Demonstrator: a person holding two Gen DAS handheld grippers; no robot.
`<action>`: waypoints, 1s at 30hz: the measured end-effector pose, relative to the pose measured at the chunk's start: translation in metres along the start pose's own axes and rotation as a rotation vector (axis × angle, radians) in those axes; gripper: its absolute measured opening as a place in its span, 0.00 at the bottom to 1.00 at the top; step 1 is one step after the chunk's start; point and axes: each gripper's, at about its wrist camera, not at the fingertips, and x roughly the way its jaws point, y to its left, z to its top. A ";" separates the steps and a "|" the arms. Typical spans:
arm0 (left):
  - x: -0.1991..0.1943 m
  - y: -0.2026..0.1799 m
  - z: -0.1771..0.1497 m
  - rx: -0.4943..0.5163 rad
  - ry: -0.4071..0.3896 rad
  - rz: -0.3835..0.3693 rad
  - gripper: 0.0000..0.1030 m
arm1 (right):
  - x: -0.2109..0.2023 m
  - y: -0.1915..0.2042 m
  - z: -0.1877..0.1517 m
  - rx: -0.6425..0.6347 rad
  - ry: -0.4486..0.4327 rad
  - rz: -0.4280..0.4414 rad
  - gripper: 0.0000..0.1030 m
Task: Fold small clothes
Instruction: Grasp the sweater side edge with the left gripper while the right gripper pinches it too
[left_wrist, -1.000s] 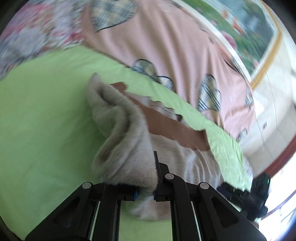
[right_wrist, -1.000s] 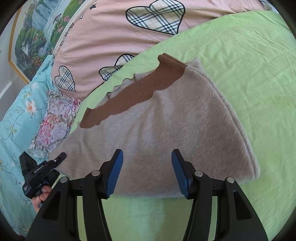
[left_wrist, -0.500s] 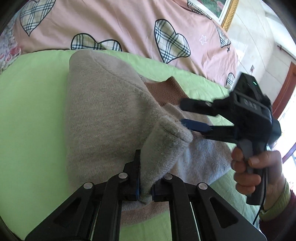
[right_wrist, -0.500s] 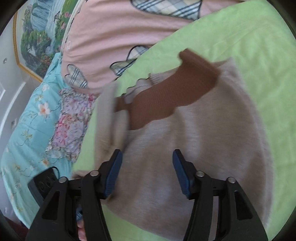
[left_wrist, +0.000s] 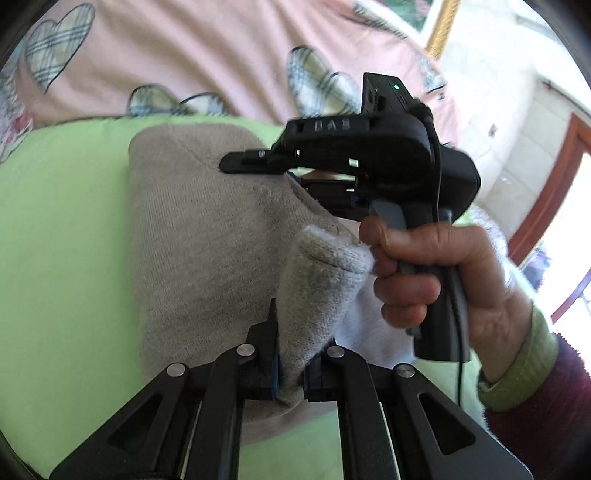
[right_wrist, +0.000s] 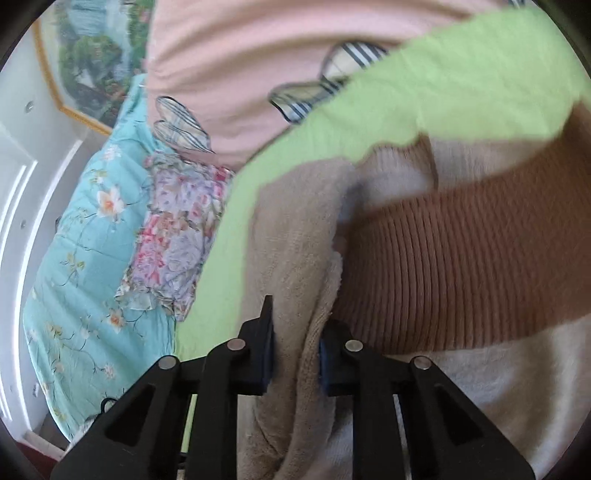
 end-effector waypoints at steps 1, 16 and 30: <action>0.000 -0.008 0.003 0.012 -0.003 -0.019 0.06 | -0.012 0.004 0.001 -0.028 -0.016 -0.019 0.19; 0.089 -0.089 -0.004 0.036 0.146 -0.183 0.06 | -0.126 -0.087 -0.011 0.014 -0.096 -0.268 0.19; 0.102 -0.098 0.001 0.020 0.210 -0.210 0.17 | -0.127 -0.094 -0.025 -0.062 -0.109 -0.440 0.20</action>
